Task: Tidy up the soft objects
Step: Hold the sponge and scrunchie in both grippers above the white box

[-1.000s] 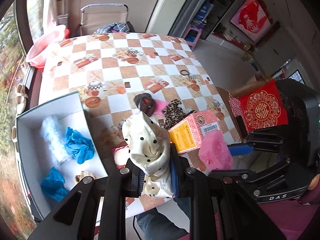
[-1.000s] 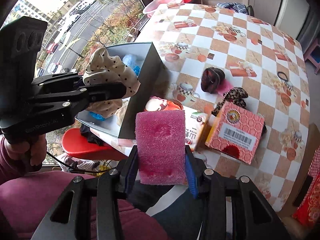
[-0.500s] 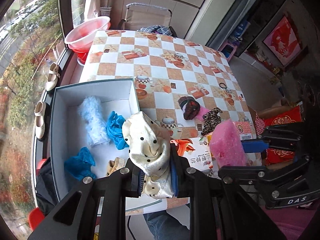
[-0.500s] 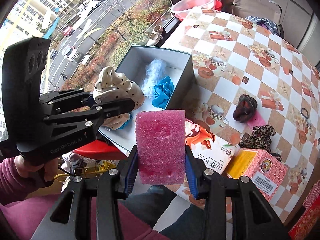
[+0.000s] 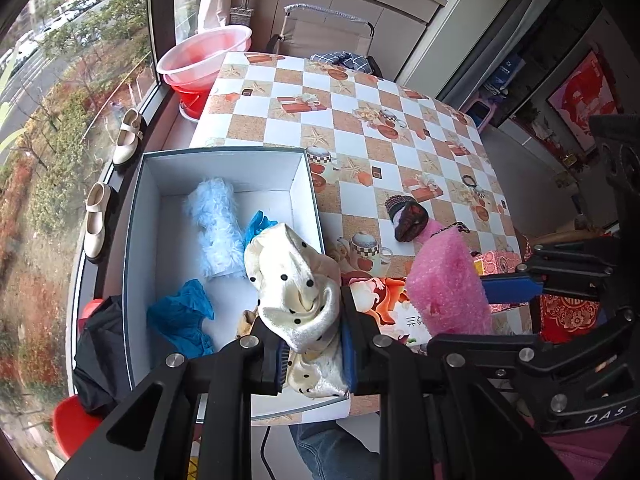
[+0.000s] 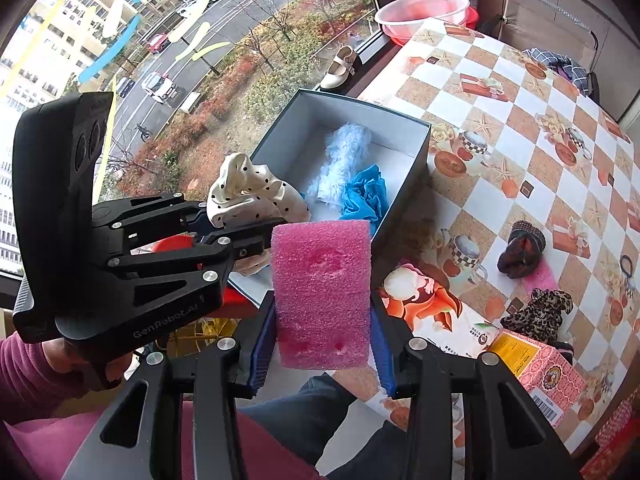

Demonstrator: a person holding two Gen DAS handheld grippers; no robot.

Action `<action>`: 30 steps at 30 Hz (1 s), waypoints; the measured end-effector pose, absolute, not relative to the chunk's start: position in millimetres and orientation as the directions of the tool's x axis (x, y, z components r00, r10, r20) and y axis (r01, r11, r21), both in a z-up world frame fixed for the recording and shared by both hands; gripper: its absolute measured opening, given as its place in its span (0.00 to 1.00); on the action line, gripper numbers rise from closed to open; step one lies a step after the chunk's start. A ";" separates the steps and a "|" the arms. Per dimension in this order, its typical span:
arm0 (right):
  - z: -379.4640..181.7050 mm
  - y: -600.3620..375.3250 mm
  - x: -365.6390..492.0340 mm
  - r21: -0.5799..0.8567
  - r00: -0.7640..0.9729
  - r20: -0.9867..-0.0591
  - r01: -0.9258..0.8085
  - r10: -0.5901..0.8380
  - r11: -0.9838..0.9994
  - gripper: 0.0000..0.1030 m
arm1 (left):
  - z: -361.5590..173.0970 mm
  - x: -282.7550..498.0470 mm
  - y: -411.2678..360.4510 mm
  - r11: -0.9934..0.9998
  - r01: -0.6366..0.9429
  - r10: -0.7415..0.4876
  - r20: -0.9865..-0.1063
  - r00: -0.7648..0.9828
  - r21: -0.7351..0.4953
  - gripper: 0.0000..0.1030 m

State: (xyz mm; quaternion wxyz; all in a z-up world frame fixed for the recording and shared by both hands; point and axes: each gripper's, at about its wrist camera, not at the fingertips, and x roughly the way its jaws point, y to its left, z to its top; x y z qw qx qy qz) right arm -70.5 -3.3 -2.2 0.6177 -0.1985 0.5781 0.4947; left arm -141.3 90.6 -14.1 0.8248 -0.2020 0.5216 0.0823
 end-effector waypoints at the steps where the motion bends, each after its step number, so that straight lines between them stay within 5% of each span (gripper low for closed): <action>1: -3.0 -2.3 -70.4 0.328 -0.160 -0.911 -0.841 0.380 0.431 0.43 | -14.2 -141.5 90.8 0.905 -0.347 -0.073 -0.894 0.442 -0.245 0.23; 30: -16.4 21.3 -76.8 0.331 -0.201 -0.919 -0.859 0.339 0.390 0.43 | -23.1 -154.3 112.5 0.874 -0.426 -0.035 -0.905 0.424 -0.233 0.23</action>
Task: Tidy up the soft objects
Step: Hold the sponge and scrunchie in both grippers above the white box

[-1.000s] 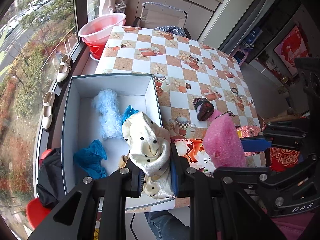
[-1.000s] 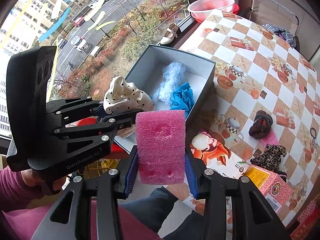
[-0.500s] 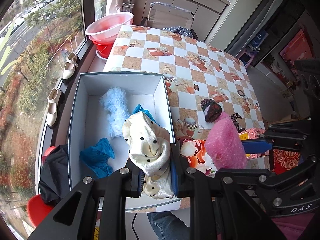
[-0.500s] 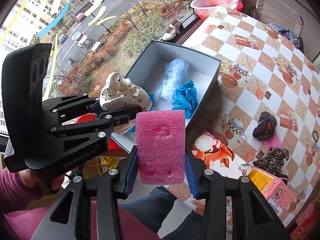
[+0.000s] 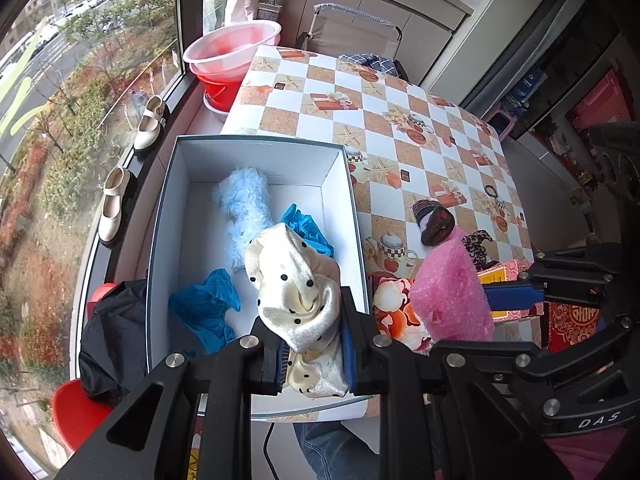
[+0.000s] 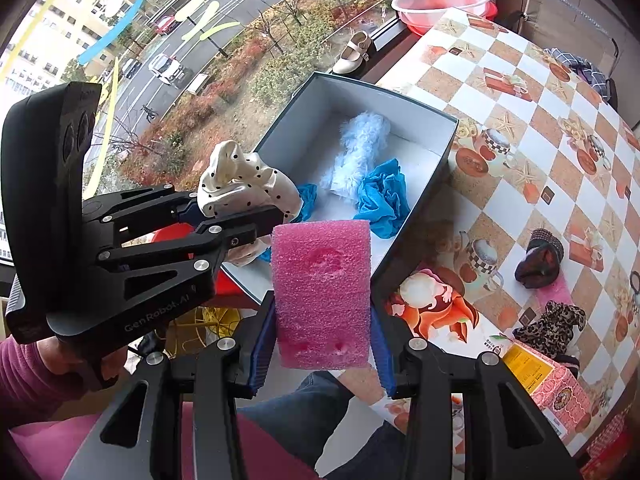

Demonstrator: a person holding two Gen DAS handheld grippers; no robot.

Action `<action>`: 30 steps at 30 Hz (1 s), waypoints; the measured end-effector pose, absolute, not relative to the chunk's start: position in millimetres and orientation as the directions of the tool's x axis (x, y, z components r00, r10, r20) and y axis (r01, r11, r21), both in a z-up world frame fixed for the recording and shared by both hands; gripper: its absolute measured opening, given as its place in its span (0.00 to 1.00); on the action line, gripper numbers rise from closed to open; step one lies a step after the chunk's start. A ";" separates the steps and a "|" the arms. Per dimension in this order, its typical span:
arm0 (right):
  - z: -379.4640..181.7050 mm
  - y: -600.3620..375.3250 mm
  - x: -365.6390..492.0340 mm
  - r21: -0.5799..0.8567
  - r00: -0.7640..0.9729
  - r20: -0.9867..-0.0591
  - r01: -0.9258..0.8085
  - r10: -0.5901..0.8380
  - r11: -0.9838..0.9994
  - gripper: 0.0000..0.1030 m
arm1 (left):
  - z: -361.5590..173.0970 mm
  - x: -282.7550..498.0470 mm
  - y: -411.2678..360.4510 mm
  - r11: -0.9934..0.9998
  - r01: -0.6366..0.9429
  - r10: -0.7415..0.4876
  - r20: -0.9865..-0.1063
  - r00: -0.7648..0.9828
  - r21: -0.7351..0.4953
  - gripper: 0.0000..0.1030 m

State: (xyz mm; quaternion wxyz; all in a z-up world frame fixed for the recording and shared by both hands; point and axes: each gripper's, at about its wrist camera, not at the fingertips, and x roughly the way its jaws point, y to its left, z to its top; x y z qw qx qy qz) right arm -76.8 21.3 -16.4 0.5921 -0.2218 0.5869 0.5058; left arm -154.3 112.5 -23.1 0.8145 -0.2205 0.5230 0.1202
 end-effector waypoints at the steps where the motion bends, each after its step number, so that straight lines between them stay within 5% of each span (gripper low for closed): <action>1: -16.9 22.1 -77.4 0.332 -0.203 -0.919 -0.860 0.337 0.387 0.43 | -23.6 -155.3 113.2 0.872 -0.429 -0.035 -0.905 0.423 -0.234 0.23; 30: -46.8 48.4 -95.0 0.348 -0.256 -0.925 -0.867 0.280 0.357 0.43 | -52.3 -202.5 146.6 0.786 -0.592 0.042 -0.940 0.338 -0.178 0.23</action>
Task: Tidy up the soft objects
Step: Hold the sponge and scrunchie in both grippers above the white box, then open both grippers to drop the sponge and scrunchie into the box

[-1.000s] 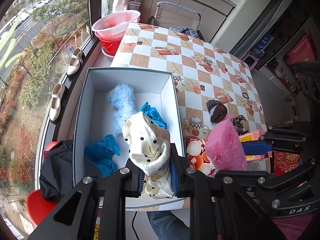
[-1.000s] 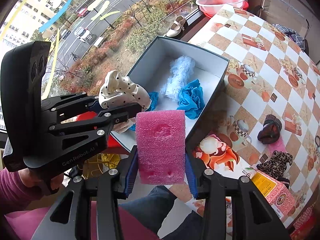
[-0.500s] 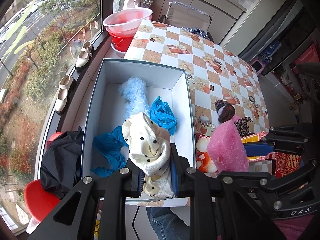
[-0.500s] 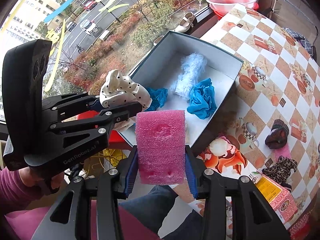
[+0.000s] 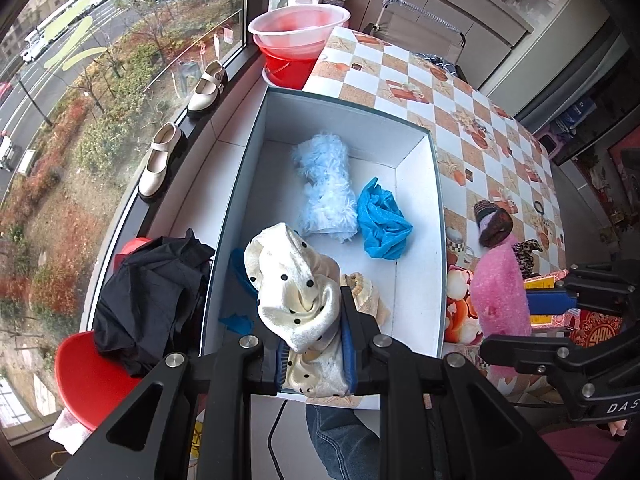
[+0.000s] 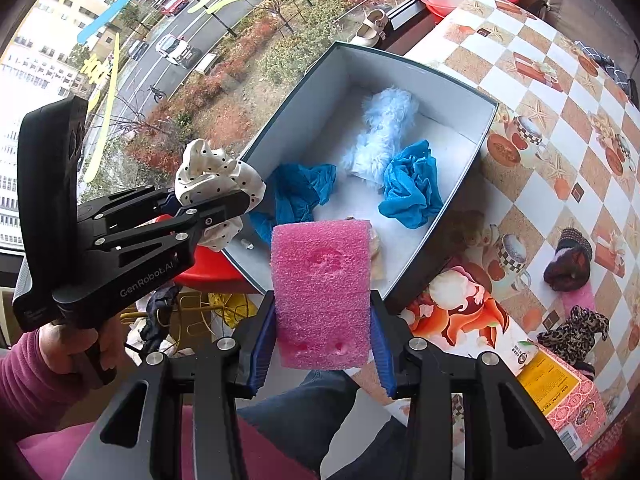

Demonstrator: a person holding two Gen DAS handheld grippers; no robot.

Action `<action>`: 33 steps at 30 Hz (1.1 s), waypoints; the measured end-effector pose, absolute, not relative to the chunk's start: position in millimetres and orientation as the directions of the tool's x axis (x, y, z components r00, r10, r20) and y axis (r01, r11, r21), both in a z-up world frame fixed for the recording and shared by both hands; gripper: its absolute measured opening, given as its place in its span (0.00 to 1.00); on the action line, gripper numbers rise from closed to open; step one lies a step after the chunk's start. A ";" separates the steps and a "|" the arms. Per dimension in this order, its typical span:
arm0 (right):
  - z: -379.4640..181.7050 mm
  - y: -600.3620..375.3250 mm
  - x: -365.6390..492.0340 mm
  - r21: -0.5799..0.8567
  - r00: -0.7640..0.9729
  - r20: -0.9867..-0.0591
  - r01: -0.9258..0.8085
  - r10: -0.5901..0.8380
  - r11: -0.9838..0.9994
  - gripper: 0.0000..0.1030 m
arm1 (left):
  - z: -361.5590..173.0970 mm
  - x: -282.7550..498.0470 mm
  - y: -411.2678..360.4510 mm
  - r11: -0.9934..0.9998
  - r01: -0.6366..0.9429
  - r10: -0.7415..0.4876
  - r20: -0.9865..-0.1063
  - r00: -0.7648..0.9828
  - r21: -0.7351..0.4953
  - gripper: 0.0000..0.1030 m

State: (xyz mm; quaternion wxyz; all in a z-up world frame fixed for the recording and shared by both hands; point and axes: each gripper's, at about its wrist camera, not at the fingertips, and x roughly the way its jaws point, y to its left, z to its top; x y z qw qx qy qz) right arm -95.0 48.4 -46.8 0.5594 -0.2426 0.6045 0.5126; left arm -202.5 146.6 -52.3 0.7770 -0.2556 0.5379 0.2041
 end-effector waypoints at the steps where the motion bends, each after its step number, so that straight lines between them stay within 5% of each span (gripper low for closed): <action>1: -47.9 50.1 -96.4 0.347 -0.258 -0.926 -0.869 0.277 0.352 0.43 | -53.9 -202.5 146.2 0.787 -0.592 0.042 -0.942 0.333 -0.174 0.23; 33: -65.5 70.0 -108.2 0.346 -0.279 -0.931 -0.878 0.234 0.331 0.43 | -80.0 -199.1 141.0 0.790 -0.591 -0.001 -0.965 0.262 -0.162 0.29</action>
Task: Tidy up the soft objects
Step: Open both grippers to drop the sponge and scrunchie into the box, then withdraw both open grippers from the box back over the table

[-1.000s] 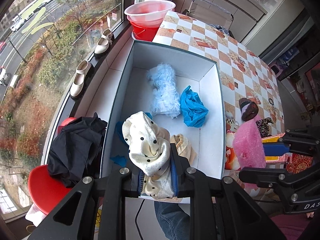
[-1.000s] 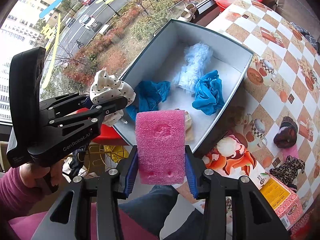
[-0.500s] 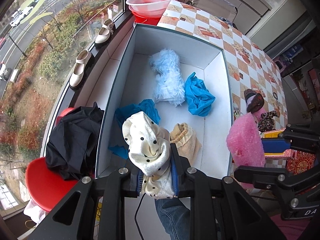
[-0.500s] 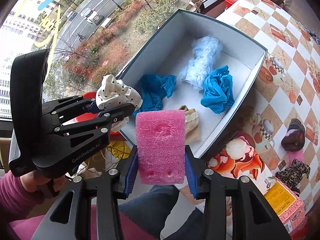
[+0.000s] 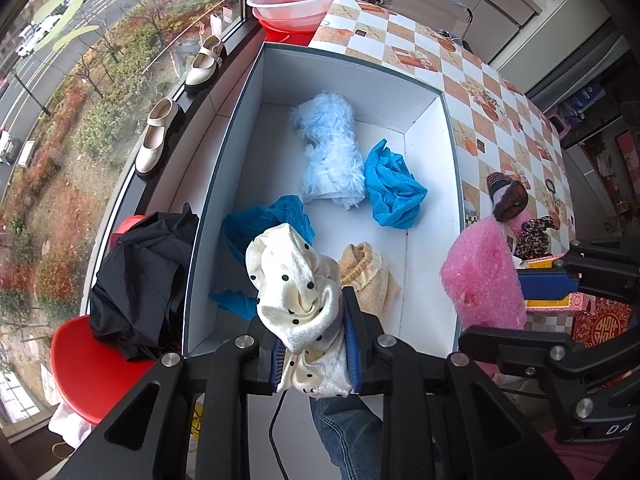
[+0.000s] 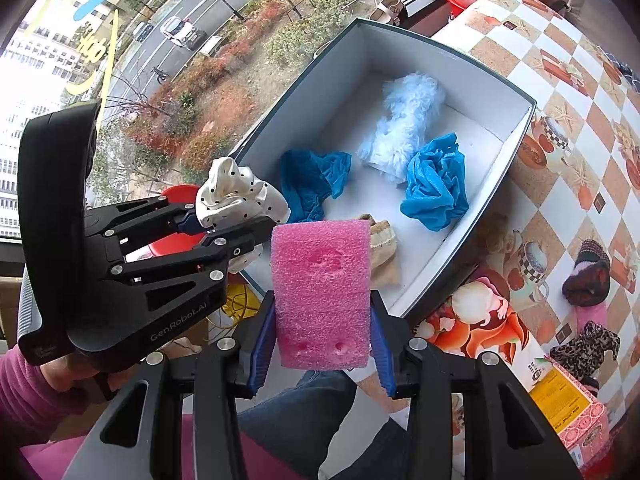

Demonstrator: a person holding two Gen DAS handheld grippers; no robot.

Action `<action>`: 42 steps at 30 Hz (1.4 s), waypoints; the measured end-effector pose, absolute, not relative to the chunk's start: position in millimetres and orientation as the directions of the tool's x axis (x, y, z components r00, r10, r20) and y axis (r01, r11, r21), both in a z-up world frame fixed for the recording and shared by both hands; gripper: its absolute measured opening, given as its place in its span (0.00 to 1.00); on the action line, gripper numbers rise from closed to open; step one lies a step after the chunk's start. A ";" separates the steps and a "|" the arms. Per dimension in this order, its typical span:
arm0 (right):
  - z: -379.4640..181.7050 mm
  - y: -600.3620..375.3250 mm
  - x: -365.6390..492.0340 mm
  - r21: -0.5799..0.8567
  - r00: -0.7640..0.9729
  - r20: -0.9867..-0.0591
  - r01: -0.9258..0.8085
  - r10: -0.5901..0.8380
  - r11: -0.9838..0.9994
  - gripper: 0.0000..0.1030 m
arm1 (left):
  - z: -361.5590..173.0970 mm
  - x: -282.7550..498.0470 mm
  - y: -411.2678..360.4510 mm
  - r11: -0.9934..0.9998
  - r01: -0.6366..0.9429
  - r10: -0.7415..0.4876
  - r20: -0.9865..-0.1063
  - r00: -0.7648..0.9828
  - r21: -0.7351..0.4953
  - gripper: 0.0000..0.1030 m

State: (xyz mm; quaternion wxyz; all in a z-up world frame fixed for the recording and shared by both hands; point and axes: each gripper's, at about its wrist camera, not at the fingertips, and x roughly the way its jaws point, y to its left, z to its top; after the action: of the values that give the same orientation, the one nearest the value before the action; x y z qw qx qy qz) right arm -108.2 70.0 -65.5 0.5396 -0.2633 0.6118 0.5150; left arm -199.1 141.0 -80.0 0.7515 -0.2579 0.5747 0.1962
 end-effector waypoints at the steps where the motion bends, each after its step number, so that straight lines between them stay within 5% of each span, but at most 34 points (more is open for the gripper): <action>1: -65.6 70.2 -107.6 0.346 -0.279 -0.931 -0.878 0.235 0.332 0.43 | -79.8 -199.0 140.8 0.791 -0.590 0.000 -0.965 0.261 -0.159 0.32; 6: -67.4 71.0 -105.5 0.351 -0.284 -0.930 -0.873 0.232 0.339 0.43 | -75.1 -200.3 138.8 0.799 -0.588 0.043 -0.964 0.263 -0.125 0.76; 9: -68.3 70.9 -102.5 0.329 -0.262 -0.939 -0.876 0.225 0.353 0.51 | -73.9 -201.0 140.8 0.797 -0.590 0.038 -0.963 0.268 -0.133 0.78; 11: -69.1 69.2 -97.8 0.291 -0.224 -0.951 -0.879 0.212 0.378 0.76 | -74.3 -201.5 144.2 0.792 -0.592 0.020 -0.962 0.274 -0.152 0.79; 14: -71.2 63.2 -85.3 0.280 -0.208 -0.956 -0.857 0.207 0.432 1.00 | -77.4 -201.7 150.1 0.776 -0.611 0.010 -0.965 0.260 -0.157 0.84; 28: -24.7 1.5 -34.1 0.374 -0.210 -0.919 -0.725 0.333 0.578 1.00 | -35.7 -139.7 120.4 0.831 -0.501 -0.076 -0.941 0.331 -0.243 0.87; 42: 26.3 -161.0 84.8 0.323 0.038 -0.923 -0.460 0.382 0.827 1.00 | -23.9 -28.0 36.4 0.913 -0.318 -0.170 -0.947 0.273 -0.256 0.87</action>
State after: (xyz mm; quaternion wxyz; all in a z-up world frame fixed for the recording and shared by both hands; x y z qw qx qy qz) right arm 84.8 -161.0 26.3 0.7199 -0.0310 0.6286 0.2927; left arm -28.0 36.4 -23.9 0.7717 -0.2029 0.6009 0.0479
